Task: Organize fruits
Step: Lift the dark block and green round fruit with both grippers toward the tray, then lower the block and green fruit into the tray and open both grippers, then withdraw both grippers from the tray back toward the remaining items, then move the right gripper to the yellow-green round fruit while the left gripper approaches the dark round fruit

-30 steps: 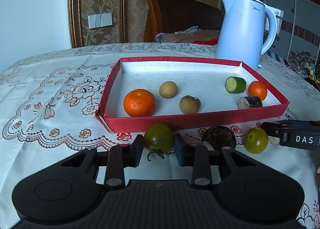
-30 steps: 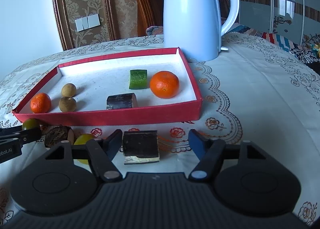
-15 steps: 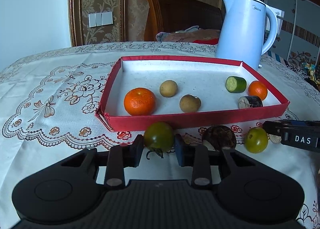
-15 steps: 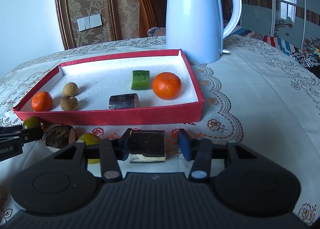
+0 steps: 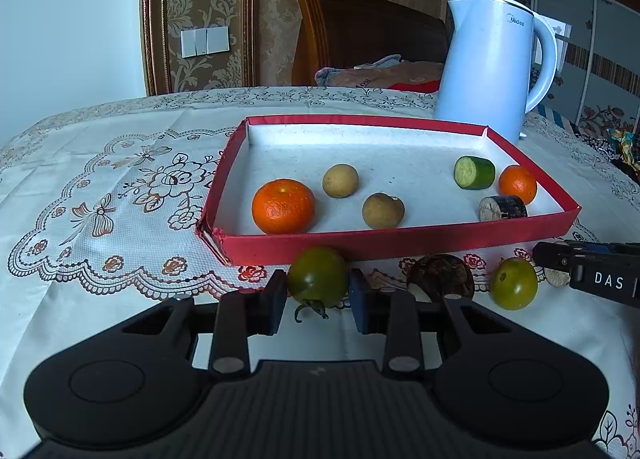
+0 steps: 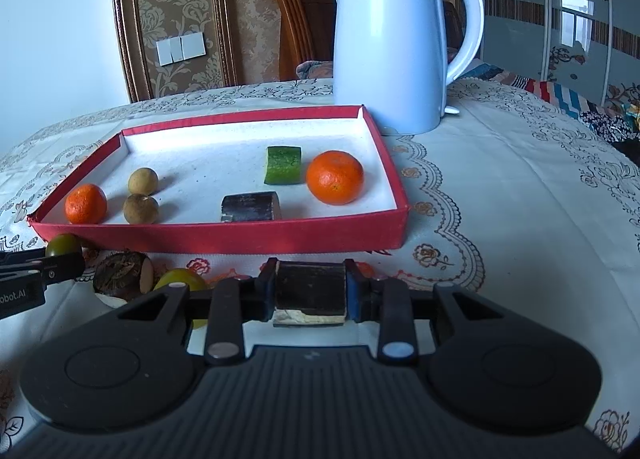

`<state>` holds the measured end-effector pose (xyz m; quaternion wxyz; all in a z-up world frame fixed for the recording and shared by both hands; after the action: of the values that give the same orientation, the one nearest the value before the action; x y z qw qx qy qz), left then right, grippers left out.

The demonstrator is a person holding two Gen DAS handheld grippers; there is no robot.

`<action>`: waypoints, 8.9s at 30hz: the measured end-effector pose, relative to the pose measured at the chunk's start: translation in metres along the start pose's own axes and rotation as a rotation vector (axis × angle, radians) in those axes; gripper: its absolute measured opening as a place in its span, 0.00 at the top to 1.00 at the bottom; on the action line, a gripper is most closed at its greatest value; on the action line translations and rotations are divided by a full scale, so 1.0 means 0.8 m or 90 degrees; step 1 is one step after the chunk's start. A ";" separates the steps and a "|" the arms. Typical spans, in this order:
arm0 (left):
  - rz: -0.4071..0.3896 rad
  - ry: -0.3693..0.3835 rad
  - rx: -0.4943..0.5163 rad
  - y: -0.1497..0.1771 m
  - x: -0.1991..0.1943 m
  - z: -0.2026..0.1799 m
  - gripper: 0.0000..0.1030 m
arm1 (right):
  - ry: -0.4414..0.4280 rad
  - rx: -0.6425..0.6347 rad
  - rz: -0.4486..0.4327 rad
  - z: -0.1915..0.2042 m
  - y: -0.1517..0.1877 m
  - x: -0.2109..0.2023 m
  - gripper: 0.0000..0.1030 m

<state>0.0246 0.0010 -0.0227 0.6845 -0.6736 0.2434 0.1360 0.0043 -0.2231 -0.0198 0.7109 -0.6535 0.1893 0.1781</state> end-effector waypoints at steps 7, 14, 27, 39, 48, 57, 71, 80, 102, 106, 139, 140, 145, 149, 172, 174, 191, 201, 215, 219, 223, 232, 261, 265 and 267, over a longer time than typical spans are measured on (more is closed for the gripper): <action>-0.001 0.003 -0.003 0.000 0.000 0.001 0.68 | 0.000 0.007 0.000 -0.003 0.000 0.000 0.70; -0.001 0.002 -0.002 0.000 0.000 0.000 0.68 | -0.002 0.012 0.000 -0.005 0.001 0.001 0.70; -0.015 -0.003 -0.002 -0.002 -0.006 0.001 0.68 | 0.003 0.015 -0.020 -0.005 0.000 -0.006 0.70; -0.040 -0.005 -0.001 -0.004 -0.018 0.001 0.68 | 0.001 0.022 -0.043 -0.007 0.000 -0.016 0.70; -0.049 0.005 -0.028 -0.017 -0.024 0.008 0.68 | -0.002 0.015 -0.066 -0.006 -0.006 -0.026 0.70; -0.064 -0.036 -0.029 -0.076 0.012 0.007 0.68 | 0.022 -0.042 -0.093 0.006 -0.064 0.006 0.70; 0.006 -0.087 -0.067 -0.102 0.116 0.027 0.68 | 0.054 -0.049 -0.065 0.018 -0.117 0.116 0.70; 0.017 -0.103 -0.057 -0.103 0.130 0.030 0.68 | 0.059 -0.025 -0.002 0.006 -0.119 0.159 0.70; 0.028 -0.091 -0.056 -0.096 0.135 0.026 0.53 | 0.082 -0.053 -0.024 0.017 -0.117 0.153 0.25; 0.026 -0.077 -0.068 -0.097 0.133 0.029 0.47 | 0.086 -0.051 -0.032 0.017 -0.117 0.148 0.15; -0.096 -0.115 -0.011 -0.084 0.061 0.003 0.29 | 0.065 0.024 -0.084 -0.007 -0.087 0.082 0.00; -0.096 -0.110 -0.013 -0.082 0.055 0.002 0.28 | 0.058 0.027 -0.087 -0.008 -0.086 0.077 0.00; -0.104 -0.096 -0.022 -0.068 0.028 -0.003 0.26 | 0.028 0.038 -0.093 -0.007 -0.071 0.050 0.00; -0.107 -0.079 -0.028 -0.057 0.010 -0.006 0.23 | 0.006 0.047 -0.097 -0.007 -0.054 0.027 0.00; -0.061 0.025 0.011 -0.017 -0.015 -0.041 0.22 | 0.012 0.070 -0.073 -0.032 -0.015 -0.014 0.00; -0.053 0.035 0.004 -0.016 -0.014 -0.041 0.22 | 0.012 0.065 -0.075 -0.030 -0.014 -0.014 0.00; -0.037 -0.008 -0.074 -0.022 -0.007 -0.013 0.22 | -0.039 -0.044 -0.033 0.012 0.004 -0.025 0.00; -0.035 -0.019 -0.069 -0.021 -0.006 -0.014 0.22 | -0.066 -0.090 -0.018 0.046 0.004 -0.018 0.00; -0.032 -0.020 -0.066 -0.020 -0.005 -0.016 0.22 | 0.043 -0.047 -0.044 0.012 0.006 -0.037 0.00; -0.030 -0.022 -0.067 -0.021 -0.004 -0.015 0.22 | -0.035 -0.039 -0.010 0.020 0.009 -0.027 0.00; -0.030 -0.018 -0.072 -0.021 -0.005 -0.014 0.22 | -0.040 -0.058 -0.008 0.033 0.006 -0.023 0.00; -0.023 -0.011 -0.091 -0.022 -0.004 -0.009 0.22 | -0.040 -0.141 -0.012 0.078 0.007 -0.024 0.00; -0.034 0.032 -0.051 -0.014 -0.017 -0.028 0.22 | -0.039 -0.009 0.019 0.014 0.006 -0.010 0.70; -0.022 0.044 -0.037 -0.013 -0.011 -0.042 0.22 | -0.008 0.033 0.016 -0.018 0.007 -0.011 0.70; -0.020 0.033 -0.021 -0.012 -0.006 -0.049 0.22 | -0.010 0.036 0.014 -0.020 0.008 -0.011 0.70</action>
<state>0.0191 -0.0378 -0.0111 0.6688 -0.6919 0.2483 0.1113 -0.0068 -0.2385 -0.0219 0.7284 -0.6297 0.1962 0.1857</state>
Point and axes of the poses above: each gripper's, at about its wrist camera, not at the fingertips, and x roughly the way its jaws point, z to its left, y to its underside, the point moved 2 cm from there along x, roughly the way its jaws point, and after that the axes turned 4 degrees about -z, right-handed, at the moved point
